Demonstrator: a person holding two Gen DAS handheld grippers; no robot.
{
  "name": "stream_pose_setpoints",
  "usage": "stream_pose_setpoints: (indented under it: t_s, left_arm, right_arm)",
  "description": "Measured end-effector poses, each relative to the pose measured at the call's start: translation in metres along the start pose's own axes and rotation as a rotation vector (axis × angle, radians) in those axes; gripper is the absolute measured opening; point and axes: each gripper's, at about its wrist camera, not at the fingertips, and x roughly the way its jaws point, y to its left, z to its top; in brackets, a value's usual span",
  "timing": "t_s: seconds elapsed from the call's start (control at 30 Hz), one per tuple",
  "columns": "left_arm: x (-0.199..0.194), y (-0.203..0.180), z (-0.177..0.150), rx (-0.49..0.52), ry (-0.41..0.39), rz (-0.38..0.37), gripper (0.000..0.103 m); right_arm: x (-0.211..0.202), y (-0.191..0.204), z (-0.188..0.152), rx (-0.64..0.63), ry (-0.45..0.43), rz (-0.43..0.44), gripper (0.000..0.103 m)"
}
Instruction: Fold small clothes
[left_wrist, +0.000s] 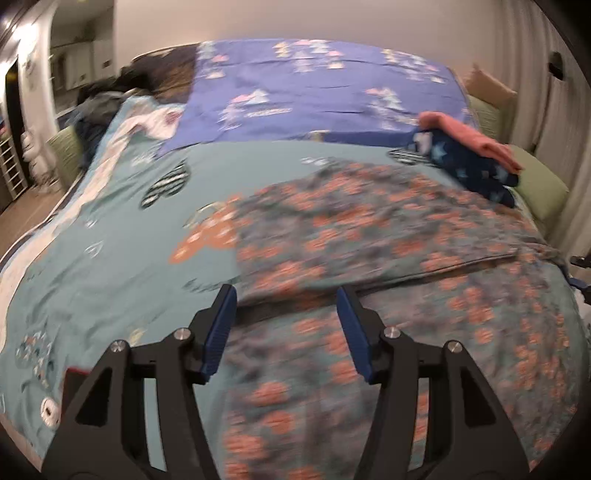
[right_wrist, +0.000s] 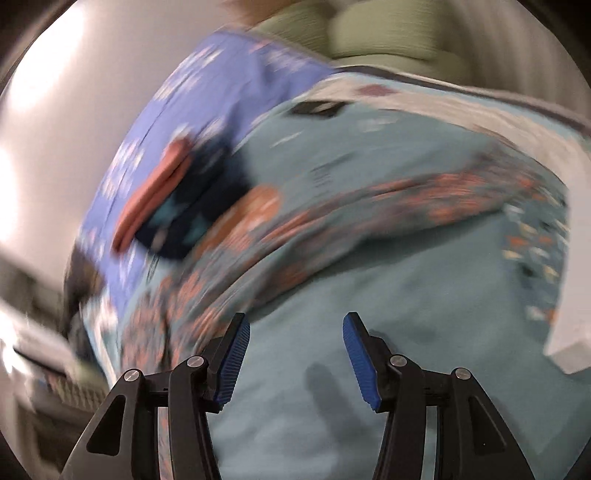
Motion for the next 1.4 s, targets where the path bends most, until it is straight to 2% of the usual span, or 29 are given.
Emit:
stream_pose_setpoints:
  t_s: [0.1, 0.2, 0.37, 0.53, 0.57, 0.6, 0.67, 0.73, 0.87, 0.97, 1.03, 1.13, 1.17, 1.2, 1.27, 1.3, 1.4]
  left_arm:
    - [0.006, -0.026, 0.01, 0.009, 0.001, -0.053, 0.058]
    - [0.015, -0.049, 0.017, 0.032, 0.007, -0.069, 0.059]
    - [0.029, -0.083, 0.022, 0.099, 0.014, -0.073, 0.059]
    - [0.043, -0.099, 0.022, 0.099, 0.048, -0.081, 0.059]
    - [0.046, -0.1, 0.023, 0.095, 0.059, -0.079, 0.059]
    - [0.048, -0.101, 0.023, 0.092, 0.067, -0.078, 0.059]
    - [0.051, -0.102, 0.024, 0.088, 0.076, -0.076, 0.059]
    - [0.052, -0.101, 0.024, 0.088, 0.074, -0.073, 0.059]
    - [0.055, -0.096, 0.024, 0.06, 0.082, -0.096, 0.059]
    - [0.056, -0.089, 0.02, 0.02, 0.098, -0.111, 0.059]
    - [0.054, -0.084, 0.017, 0.007, 0.102, -0.107, 0.059]
    - [0.049, -0.074, 0.013, 0.003, 0.099, -0.095, 0.059]
    - [0.048, -0.071, 0.011, 0.005, 0.097, -0.09, 0.059]
    - [0.046, -0.068, 0.011, 0.008, 0.095, -0.087, 0.059]
    - [0.044, -0.06, 0.009, 0.012, 0.093, -0.08, 0.062]
    - [0.044, -0.057, 0.008, 0.011, 0.093, -0.079, 0.064]
    - [0.045, -0.05, 0.006, 0.006, 0.087, -0.083, 0.066]
  right_arm:
    - [0.0, -0.032, 0.021, 0.128, -0.04, -0.015, 0.058]
    - [0.004, -0.055, 0.039, 0.222, -0.056, -0.005, 0.059]
    - [0.022, -0.065, 0.059, 0.288, -0.05, -0.01, 0.062]
    - [0.038, -0.067, 0.073, 0.295, -0.076, -0.052, 0.06]
    - [0.039, -0.063, 0.074, 0.265, -0.084, -0.072, 0.04]
    - [0.039, -0.058, 0.076, 0.224, -0.09, -0.083, 0.006]
    - [0.033, -0.047, 0.076, 0.174, -0.12, -0.071, 0.006]
    - [0.017, -0.026, 0.074, 0.093, -0.19, -0.054, 0.006]
    - [-0.014, 0.051, 0.06, -0.14, -0.273, 0.082, 0.008]
    - [-0.022, 0.13, 0.023, -0.396, -0.26, 0.226, 0.008]
    - [-0.019, 0.178, -0.014, -0.557, -0.193, 0.354, 0.011]
    - [-0.003, 0.228, -0.075, -0.769, 0.003, 0.549, 0.032]
    - [0.003, 0.242, -0.1, -0.872, 0.073, 0.566, 0.049]
    - [0.007, 0.246, -0.114, -0.928, 0.089, 0.548, 0.059]
    - [0.014, 0.247, -0.142, -1.053, 0.068, 0.428, 0.06]
    - [0.017, 0.244, -0.147, -1.077, 0.07, 0.396, 0.06]
    - [0.028, 0.22, -0.14, -1.022, 0.112, 0.318, 0.061]
